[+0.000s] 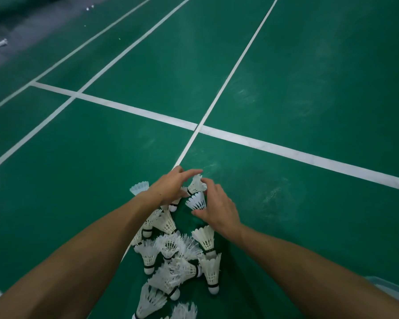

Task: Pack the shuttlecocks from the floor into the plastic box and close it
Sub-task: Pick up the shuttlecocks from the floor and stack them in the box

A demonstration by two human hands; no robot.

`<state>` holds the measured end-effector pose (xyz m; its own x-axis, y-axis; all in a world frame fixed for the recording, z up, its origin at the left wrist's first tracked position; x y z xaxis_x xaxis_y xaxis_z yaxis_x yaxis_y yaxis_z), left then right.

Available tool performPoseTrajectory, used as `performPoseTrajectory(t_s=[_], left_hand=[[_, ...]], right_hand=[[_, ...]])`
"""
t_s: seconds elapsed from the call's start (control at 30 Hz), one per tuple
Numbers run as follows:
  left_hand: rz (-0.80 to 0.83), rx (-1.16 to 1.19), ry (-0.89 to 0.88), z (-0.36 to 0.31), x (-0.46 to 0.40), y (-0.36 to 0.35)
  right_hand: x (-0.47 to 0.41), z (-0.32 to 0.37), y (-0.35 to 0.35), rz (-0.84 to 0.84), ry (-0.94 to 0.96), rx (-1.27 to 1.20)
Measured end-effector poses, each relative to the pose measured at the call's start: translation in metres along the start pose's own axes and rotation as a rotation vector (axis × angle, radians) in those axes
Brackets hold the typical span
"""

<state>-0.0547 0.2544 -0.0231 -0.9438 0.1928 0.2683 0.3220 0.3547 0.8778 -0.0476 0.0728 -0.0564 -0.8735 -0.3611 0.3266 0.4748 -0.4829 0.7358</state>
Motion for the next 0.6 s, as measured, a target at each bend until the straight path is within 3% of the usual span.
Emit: performPoseTrajectory(t_s=[0.37, 0.6], left_hand=[[-0.142, 0.065, 0.007, -0.012, -0.003, 0.008], [-0.299, 0.096, 0.018, -0.049, 0.030, 0.023]], right_hand=[[-0.001, -0.024, 0.014, 0.050, 0.000, -0.226], [0.037, -0.035, 0.082, 0.008, 0.074, -0.378]])
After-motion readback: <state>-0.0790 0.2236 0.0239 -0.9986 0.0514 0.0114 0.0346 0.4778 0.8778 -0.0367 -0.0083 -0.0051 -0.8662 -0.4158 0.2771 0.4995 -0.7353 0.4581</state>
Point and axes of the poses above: each hand's wrist, its own x-axis away from the middle knuckle, its own y-axis out of the back of the hand, z = x × y, the point moved 2 cm from there along -x, towards the middle knuckle, and after that the axes turned 15 degrees about -y, right-handed, at the moved point
